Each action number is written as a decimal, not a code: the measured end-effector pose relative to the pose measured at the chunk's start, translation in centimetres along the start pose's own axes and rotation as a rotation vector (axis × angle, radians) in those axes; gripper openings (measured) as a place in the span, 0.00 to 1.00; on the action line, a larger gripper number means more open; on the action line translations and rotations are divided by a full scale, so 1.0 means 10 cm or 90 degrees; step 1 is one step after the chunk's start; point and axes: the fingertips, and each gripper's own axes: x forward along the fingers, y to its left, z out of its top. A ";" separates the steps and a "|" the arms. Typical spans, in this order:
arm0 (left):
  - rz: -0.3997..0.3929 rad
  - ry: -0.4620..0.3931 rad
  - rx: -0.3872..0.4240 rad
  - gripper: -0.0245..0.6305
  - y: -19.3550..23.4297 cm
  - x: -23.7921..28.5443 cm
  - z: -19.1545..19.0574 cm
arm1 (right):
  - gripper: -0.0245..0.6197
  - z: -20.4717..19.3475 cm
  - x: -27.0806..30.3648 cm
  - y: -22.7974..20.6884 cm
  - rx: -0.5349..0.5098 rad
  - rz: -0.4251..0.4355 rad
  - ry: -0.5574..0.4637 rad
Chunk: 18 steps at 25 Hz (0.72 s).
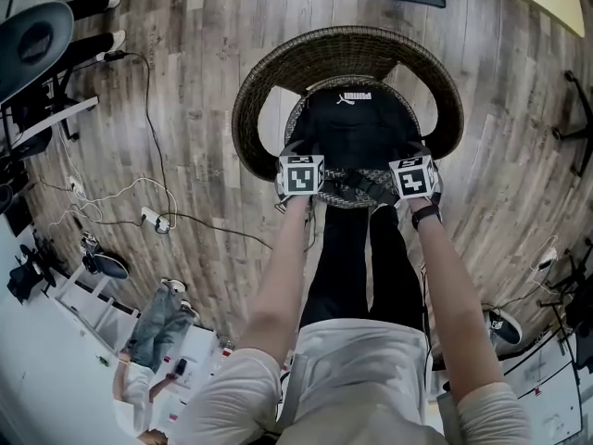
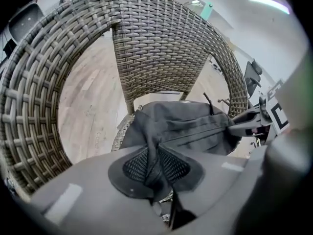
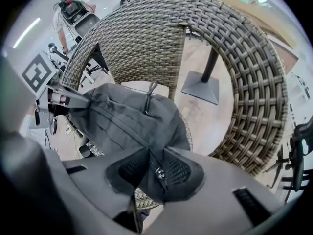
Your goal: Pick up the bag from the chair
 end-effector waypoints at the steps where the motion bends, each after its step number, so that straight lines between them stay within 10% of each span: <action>1: 0.001 -0.001 -0.005 0.12 -0.01 -0.03 0.00 | 0.19 0.03 -0.04 0.00 -0.003 0.000 -0.006; 18: 0.013 -0.097 -0.020 0.12 -0.43 -1.08 0.32 | 0.19 0.30 -1.17 -0.02 0.045 -0.003 -0.113</action>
